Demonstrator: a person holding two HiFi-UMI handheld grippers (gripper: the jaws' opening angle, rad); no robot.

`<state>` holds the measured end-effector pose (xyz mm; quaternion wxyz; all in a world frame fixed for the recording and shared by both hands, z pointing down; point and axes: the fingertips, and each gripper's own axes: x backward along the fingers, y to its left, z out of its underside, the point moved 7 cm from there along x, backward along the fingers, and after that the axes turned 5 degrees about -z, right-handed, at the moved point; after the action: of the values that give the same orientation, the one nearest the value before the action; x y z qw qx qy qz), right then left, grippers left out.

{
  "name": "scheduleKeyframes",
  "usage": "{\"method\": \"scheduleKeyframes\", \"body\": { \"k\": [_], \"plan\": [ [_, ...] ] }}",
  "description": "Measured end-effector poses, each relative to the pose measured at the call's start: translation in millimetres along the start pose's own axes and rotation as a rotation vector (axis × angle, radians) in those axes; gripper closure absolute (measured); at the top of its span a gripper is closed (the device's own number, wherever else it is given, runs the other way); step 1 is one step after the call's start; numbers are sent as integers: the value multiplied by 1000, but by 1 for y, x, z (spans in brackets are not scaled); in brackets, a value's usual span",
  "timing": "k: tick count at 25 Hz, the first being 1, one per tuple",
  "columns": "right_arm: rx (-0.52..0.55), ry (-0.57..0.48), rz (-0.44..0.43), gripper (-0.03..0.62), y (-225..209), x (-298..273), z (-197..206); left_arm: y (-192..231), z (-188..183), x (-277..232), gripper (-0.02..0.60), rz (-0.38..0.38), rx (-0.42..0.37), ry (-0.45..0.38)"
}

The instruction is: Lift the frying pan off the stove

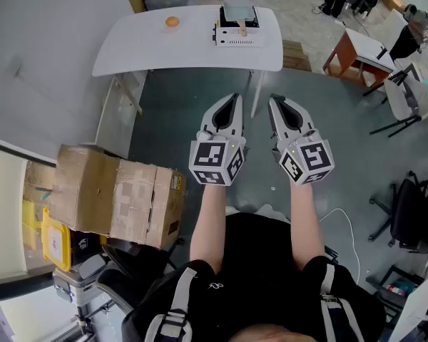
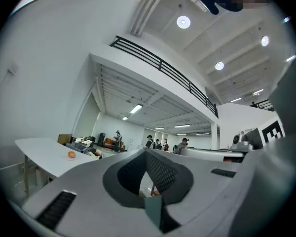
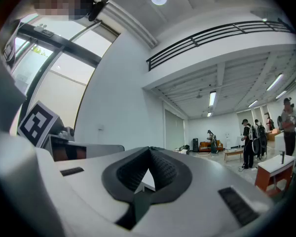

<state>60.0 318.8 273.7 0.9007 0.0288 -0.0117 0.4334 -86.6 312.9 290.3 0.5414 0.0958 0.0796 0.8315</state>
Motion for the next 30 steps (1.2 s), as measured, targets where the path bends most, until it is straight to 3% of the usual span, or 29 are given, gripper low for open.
{"method": "scheduleKeyframes", "body": {
  "k": [30],
  "plan": [
    [4,19,37,595,8,-16,8,29,2,6,589,-6,61,5]
  ]
}}
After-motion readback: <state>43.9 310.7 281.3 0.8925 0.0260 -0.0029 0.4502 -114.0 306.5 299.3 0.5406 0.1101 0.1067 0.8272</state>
